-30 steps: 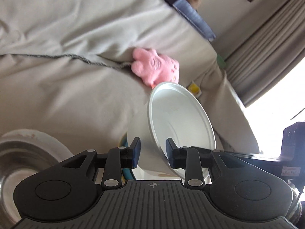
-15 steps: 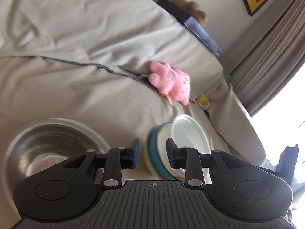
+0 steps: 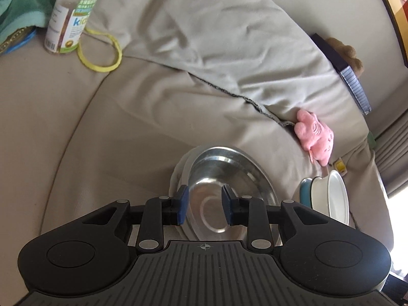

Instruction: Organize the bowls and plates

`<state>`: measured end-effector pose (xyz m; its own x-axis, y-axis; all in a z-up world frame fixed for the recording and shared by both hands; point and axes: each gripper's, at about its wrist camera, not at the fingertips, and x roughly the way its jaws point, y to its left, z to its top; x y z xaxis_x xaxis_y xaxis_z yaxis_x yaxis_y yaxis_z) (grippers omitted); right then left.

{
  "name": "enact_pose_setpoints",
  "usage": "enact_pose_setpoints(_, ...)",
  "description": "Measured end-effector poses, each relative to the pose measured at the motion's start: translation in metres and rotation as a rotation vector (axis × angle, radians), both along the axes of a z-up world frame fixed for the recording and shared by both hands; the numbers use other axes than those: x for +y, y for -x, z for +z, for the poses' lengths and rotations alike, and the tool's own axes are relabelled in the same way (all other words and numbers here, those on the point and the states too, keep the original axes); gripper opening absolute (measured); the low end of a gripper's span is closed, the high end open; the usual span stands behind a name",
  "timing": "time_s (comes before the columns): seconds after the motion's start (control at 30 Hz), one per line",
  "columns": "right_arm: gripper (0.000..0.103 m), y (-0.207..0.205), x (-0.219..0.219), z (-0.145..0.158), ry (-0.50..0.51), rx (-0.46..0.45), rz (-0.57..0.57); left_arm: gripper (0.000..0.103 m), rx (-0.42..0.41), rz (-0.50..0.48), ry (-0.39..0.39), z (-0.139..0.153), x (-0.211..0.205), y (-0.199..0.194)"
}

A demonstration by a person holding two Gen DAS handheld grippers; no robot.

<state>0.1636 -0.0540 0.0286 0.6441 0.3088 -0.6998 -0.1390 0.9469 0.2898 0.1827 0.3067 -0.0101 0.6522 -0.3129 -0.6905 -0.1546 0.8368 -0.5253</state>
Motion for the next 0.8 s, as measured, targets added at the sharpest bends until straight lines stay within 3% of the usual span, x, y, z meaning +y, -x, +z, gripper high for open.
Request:
enact_pose_setpoints(0.2,0.054,-0.004,0.025,-0.021,-0.033,0.096,0.005,0.026,0.060,-0.050,-0.056,-0.012,-0.003,0.007)
enact_pose_setpoints(0.37,0.052,-0.006,0.042,-0.036,-0.036,0.135,0.031,0.023,0.077,-0.088,0.013,-0.021,-0.006,0.010)
enact_pose_setpoints(0.43,0.042,-0.010,0.046,-0.040,-0.043,0.148,0.030,0.023,0.083,-0.085,0.018,-0.021,-0.008,0.008)
enact_pose_setpoints(0.6,0.036,-0.028,0.054,-0.052,-0.136,0.220,0.032,0.023,0.098,-0.056,-0.020,-0.020,-0.013,0.000)
enact_pose_setpoints(0.8,0.036,-0.026,0.069,-0.054,-0.108,0.203,0.056,0.024,0.091,-0.055,-0.027,-0.022,-0.014,-0.008)
